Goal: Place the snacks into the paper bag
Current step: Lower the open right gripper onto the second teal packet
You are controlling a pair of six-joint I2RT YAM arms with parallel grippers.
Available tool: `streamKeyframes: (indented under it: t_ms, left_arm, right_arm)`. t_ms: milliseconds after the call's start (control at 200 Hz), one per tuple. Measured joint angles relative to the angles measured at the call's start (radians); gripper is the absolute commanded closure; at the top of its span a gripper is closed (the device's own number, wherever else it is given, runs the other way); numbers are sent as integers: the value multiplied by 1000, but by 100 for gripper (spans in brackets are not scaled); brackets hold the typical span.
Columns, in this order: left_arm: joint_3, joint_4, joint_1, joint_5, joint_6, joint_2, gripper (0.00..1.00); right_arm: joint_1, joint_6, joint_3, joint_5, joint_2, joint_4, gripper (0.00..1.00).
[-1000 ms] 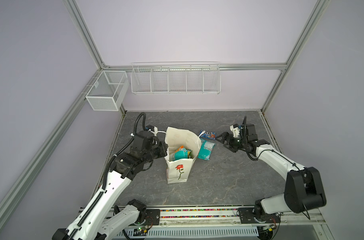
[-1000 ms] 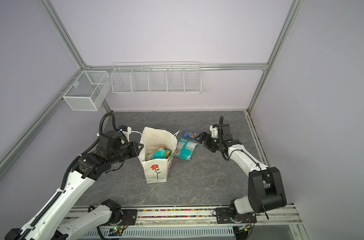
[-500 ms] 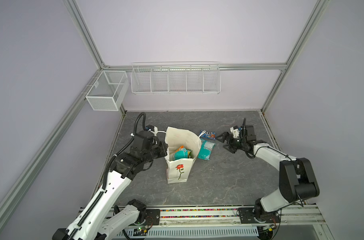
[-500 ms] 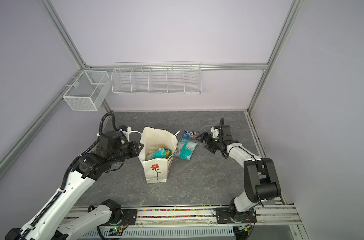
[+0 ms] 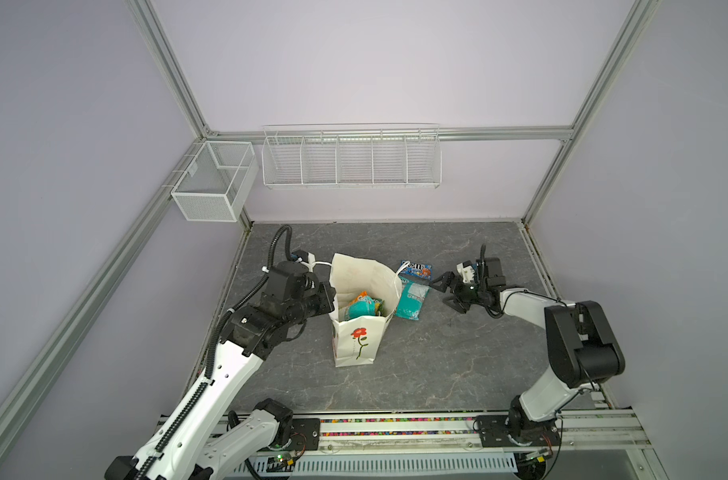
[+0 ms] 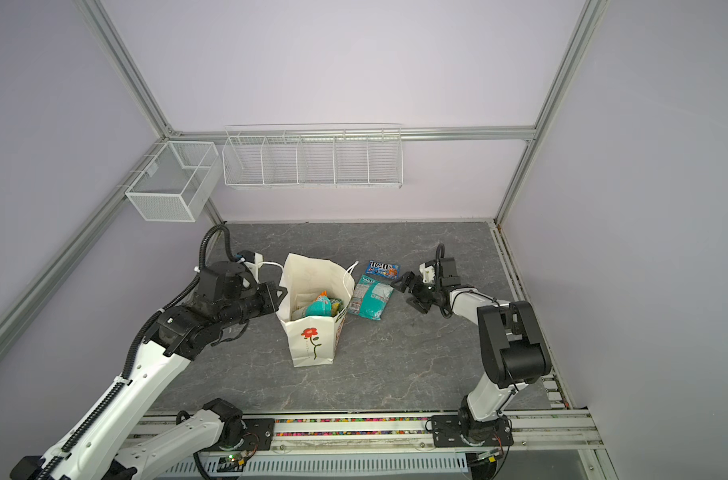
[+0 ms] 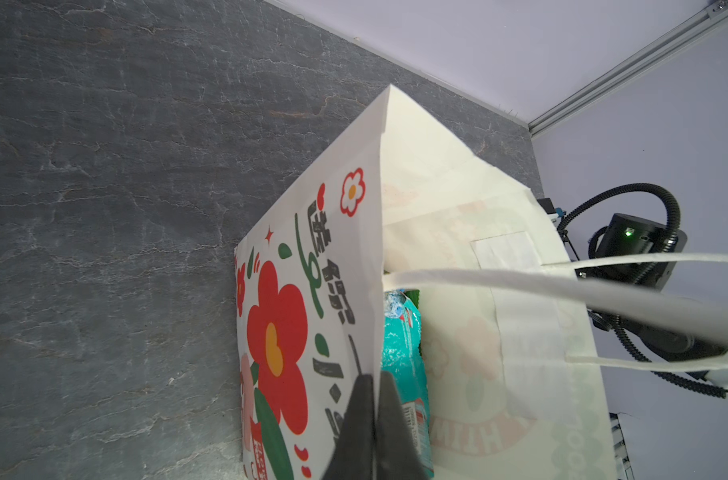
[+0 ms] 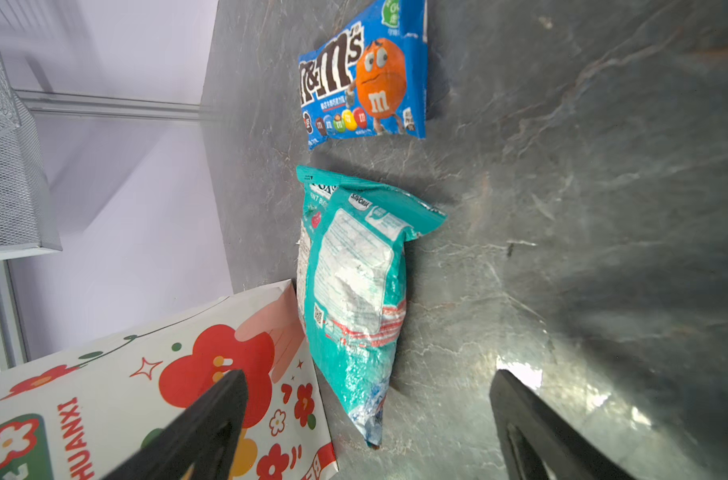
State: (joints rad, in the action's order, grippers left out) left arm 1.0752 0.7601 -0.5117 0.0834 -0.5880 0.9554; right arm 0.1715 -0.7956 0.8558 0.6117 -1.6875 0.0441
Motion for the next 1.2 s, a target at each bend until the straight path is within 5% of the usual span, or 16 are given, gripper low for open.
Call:
streamKeyframes:
  t_ms: [1200]
  left_arm:
    - [0, -7, 0, -8, 5, 10, 100]
  right_arm:
    - [8, 10, 4, 3, -90, 51, 15]
